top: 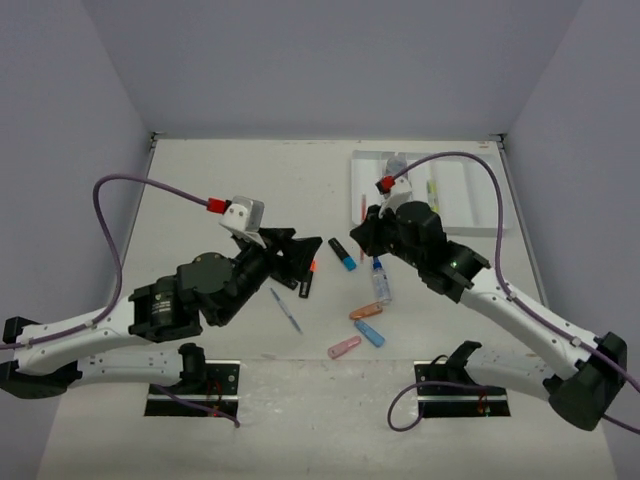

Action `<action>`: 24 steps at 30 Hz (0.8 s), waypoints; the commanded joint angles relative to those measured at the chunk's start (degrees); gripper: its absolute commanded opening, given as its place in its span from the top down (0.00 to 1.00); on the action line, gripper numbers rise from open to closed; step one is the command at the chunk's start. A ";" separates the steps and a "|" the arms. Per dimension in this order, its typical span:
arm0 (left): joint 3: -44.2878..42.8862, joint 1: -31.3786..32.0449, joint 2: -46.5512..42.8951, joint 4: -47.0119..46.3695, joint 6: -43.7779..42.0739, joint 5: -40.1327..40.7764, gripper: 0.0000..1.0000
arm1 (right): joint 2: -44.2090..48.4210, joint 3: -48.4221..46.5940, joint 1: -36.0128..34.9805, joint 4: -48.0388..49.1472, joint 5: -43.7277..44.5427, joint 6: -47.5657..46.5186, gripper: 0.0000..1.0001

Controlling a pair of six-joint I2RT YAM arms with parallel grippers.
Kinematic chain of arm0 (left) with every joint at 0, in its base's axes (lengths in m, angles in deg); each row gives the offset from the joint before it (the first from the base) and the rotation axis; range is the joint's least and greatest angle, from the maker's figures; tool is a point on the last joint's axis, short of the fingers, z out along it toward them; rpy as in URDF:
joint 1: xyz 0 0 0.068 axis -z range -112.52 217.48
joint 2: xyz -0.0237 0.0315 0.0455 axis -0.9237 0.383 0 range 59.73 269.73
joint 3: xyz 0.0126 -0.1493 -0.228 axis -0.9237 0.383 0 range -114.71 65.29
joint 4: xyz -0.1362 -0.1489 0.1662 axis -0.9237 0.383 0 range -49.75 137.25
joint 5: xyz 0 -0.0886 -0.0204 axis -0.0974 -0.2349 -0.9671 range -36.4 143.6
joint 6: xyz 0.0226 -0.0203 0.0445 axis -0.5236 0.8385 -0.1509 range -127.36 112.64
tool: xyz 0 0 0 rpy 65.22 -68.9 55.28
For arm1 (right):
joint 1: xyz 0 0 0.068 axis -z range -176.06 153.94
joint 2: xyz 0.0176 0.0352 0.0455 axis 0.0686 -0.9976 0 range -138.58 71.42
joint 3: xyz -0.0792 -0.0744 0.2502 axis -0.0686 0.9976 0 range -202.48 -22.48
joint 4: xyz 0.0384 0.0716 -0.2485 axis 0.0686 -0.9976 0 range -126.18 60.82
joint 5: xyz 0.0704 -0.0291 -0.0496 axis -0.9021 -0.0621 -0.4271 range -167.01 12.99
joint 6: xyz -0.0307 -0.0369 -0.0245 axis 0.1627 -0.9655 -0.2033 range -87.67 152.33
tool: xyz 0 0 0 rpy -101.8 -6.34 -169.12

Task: Sort the stationery into containers
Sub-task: Place the pen in the storage box.

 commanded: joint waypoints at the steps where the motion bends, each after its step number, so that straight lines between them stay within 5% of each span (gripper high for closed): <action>1: -3.12 0.15 -3.55 13.76 3.98 14.62 0.24 | -10.03 -5.67 16.90 -12.14 8.04 -2.58 1.00; 7: -2.95 0.15 -5.38 24.06 6.85 12.89 0.01 | -34.41 -26.09 32.02 -24.02 11.86 -8.05 1.00; 14: -2.40 0.15 -5.94 34.21 10.14 11.96 0.00 | -53.89 -43.88 34.40 -26.60 14.56 -13.97 0.96; 20: 0.51 0.15 -4.48 35.50 9.64 11.80 0.00 | -59.41 -50.26 34.49 -28.58 16.75 -13.95 0.65; 24: 2.10 0.15 -4.69 35.83 9.96 12.38 0.00 | -58.13 -51.81 34.49 -29.61 17.45 -13.85 0.57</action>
